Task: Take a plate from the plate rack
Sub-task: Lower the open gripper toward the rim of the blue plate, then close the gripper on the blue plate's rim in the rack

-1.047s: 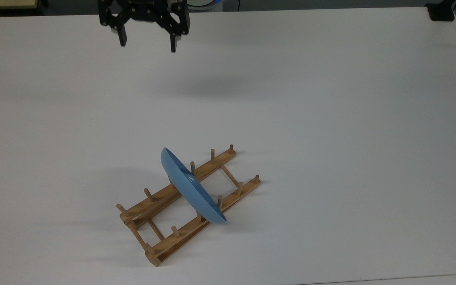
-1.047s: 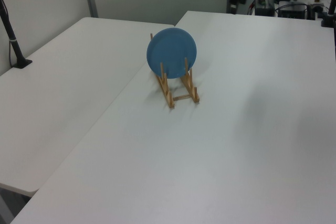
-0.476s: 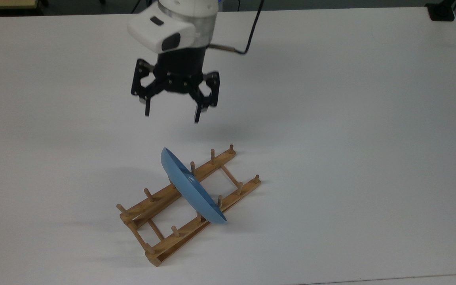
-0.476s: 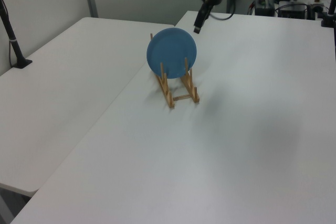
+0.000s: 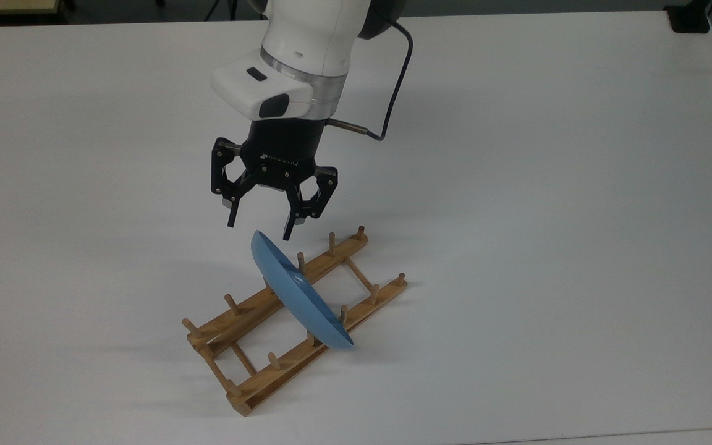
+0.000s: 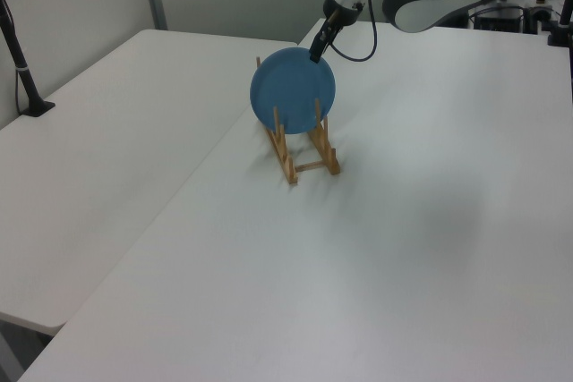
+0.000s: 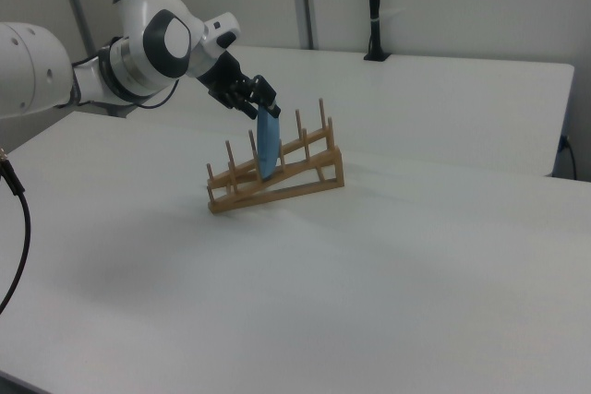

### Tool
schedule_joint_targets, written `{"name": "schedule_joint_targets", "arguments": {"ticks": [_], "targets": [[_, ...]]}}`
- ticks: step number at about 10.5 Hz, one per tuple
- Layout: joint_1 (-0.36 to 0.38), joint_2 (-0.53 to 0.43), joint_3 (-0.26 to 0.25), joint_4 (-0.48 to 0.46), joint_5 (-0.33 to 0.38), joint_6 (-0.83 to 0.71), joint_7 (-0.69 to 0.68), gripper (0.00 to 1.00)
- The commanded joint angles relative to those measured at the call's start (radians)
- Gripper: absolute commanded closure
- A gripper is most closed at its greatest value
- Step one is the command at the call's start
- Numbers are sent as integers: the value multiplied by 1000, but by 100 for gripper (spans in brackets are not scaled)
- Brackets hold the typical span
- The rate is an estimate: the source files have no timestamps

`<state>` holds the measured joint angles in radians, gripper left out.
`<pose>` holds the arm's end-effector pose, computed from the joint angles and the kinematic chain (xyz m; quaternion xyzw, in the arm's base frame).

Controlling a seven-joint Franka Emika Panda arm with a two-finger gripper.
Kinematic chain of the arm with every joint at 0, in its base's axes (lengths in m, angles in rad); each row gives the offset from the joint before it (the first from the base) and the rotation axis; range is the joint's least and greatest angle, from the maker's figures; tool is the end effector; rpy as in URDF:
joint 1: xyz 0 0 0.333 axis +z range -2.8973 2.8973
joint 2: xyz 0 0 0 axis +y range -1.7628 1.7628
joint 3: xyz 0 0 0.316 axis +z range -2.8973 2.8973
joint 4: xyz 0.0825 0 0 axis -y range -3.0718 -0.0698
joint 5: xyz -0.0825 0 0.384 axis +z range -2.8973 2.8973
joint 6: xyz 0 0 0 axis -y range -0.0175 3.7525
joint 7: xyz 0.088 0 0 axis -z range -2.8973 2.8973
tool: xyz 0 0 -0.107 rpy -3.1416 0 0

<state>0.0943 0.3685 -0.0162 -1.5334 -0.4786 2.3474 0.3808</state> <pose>0.7050 0.0501 0.4942 0.9550 -0.0184 0.2552 0.1501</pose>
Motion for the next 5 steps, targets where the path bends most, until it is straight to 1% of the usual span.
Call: {"name": "schedule_joint_targets", "arguments": {"ticks": [1,3,5], "targets": [[5,21,-7,15,-41,16,33,47],[5,21,-8,13,-43,16,33,58],[5,21,-10,13,-43,16,33,63]]}}
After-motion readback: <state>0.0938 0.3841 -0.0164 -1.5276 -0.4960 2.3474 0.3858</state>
